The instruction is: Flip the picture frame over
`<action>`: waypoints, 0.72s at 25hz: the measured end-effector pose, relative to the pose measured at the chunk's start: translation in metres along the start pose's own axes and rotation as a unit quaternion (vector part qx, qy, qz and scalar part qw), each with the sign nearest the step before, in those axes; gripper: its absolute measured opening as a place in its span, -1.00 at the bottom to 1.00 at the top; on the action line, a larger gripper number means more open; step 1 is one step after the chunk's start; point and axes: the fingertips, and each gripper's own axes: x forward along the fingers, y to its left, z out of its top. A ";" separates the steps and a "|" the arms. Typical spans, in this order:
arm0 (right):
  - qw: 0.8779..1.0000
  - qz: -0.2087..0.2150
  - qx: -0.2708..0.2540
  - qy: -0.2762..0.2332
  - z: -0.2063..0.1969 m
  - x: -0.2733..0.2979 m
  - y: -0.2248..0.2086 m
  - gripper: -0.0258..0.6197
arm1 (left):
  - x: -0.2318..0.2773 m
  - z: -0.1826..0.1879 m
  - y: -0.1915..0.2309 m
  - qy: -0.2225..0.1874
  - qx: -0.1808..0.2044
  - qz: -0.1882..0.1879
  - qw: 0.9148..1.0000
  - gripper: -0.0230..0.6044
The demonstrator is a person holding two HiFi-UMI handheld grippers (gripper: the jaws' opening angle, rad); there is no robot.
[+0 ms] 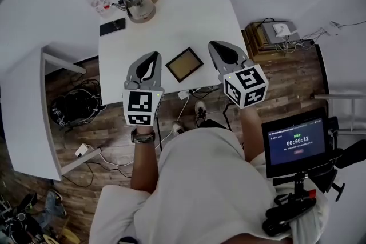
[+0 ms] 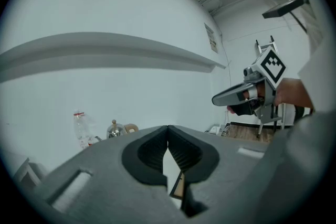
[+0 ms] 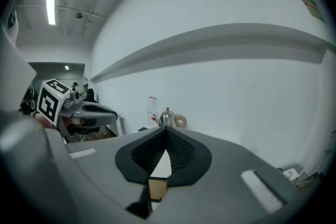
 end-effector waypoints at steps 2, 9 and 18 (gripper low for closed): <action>1.000 0.000 -0.007 -0.014 0.014 -0.002 0.002 -0.92 | -0.003 0.012 0.007 -0.011 0.004 0.010 1.000 -0.91; 0.998 -0.001 -0.039 -0.050 0.054 -0.008 0.012 -0.92 | -0.009 0.041 0.022 -0.037 0.019 0.025 0.999 -0.91; 0.995 -0.001 -0.068 -0.068 0.074 -0.009 0.025 -0.92 | -0.017 0.056 0.021 -0.059 0.026 0.020 0.998 -0.91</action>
